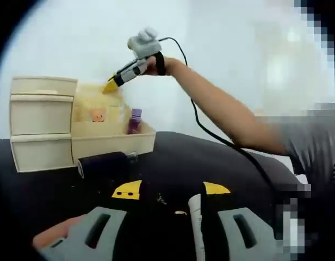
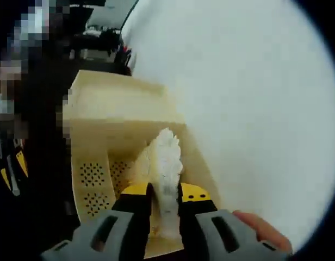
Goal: Open the drawer, pick up the cosmetic bottles from the table one by one, place them into the drawer, release the gripper, close the drawer, and move the gripper away
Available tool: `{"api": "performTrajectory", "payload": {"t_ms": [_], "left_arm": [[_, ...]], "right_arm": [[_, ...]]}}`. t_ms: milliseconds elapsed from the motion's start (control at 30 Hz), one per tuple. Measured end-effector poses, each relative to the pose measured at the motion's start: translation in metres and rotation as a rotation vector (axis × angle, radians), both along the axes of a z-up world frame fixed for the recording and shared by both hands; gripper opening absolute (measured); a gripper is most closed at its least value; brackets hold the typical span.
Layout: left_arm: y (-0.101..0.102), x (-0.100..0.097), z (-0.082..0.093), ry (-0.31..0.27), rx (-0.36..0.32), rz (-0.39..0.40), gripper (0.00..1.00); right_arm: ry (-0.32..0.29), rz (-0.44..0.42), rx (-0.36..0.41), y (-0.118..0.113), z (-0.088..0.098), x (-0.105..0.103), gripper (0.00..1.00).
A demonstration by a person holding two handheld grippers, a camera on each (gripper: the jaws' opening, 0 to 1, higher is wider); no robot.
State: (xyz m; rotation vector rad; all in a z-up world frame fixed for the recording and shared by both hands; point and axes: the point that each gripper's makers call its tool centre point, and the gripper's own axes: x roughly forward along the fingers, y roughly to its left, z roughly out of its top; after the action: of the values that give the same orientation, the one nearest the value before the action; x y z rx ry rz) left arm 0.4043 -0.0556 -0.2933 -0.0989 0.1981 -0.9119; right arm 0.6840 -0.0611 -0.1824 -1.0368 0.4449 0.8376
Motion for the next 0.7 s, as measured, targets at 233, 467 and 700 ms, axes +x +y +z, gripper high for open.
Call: {"api": "performTrajectory", "payload": {"t_ms": [233, 467, 700], "left_arm": [[0.000, 0.000, 0.000, -0.004, 0.006, -0.004, 0.37], [-0.001, -0.001, 0.000, -0.006, 0.008, -0.008, 0.37], [0.000, 0.001, 0.001, -0.007, 0.000, -0.005, 0.37]], "right_arm": [[0.027, 0.007, -0.010, 0.001, -0.004, -0.028, 0.08], [-0.039, 0.126, -0.019, 0.013, 0.002, -0.039, 0.07], [-0.076, 0.253, 0.091, 0.034, 0.008, -0.037, 0.07]]}}
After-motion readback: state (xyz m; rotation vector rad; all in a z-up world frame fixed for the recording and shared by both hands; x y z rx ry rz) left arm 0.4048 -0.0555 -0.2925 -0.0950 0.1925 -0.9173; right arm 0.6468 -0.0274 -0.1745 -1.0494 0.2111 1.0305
